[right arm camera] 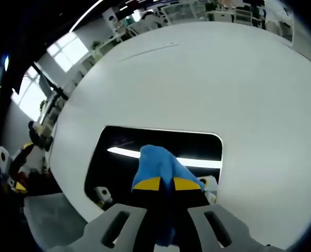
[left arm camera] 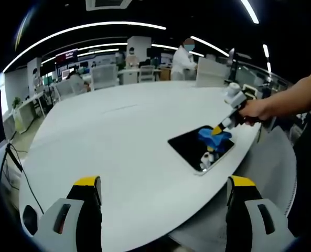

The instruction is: Wipe the mirror surface with the cleaning cloth until all visible marks leave the cleaned area.

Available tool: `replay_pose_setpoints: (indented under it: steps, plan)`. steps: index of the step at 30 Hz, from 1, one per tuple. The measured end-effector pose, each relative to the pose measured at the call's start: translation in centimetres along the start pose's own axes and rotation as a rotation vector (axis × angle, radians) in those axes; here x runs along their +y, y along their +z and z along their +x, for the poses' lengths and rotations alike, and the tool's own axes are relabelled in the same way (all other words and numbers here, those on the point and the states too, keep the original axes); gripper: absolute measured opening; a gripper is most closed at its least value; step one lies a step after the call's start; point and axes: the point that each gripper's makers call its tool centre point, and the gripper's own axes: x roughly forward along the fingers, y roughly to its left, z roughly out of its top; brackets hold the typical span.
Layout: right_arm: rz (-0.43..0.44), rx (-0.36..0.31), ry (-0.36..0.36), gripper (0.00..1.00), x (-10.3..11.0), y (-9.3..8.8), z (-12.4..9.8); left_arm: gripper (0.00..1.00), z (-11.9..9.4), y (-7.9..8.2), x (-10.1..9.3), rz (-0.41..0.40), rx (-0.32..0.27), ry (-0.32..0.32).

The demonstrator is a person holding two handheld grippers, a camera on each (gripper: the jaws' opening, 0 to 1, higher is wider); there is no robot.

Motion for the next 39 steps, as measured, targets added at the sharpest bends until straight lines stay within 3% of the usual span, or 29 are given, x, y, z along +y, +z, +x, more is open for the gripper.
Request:
replay_pose_setpoints:
  steps: [28,30,31,32,39]
  plan:
    - [-0.03,0.016,-0.041,0.02,-3.4,-0.2,-1.4,1.0,-0.5,0.2,-0.3,0.004,-0.003,0.022]
    - [-0.099,0.024,-0.054,0.02,-3.5,-0.3,-1.4,1.0,-0.5,0.1,-0.4,0.001,0.001,0.019]
    - [-0.205,0.053,-0.074,0.02,-3.5,-0.5,-1.7,1.0,-0.5,-0.1,-0.7,0.012,0.012,0.006]
    - [-0.24,0.062,-0.076,0.02,-3.5,-0.7,-1.7,1.0,-0.4,-0.3,-0.9,0.024,0.021,0.001]
    - [-0.143,0.035,-0.047,0.02,-3.6,-0.9,-1.8,1.0,-0.1,-0.2,-1.4,0.023,0.027,-0.008]
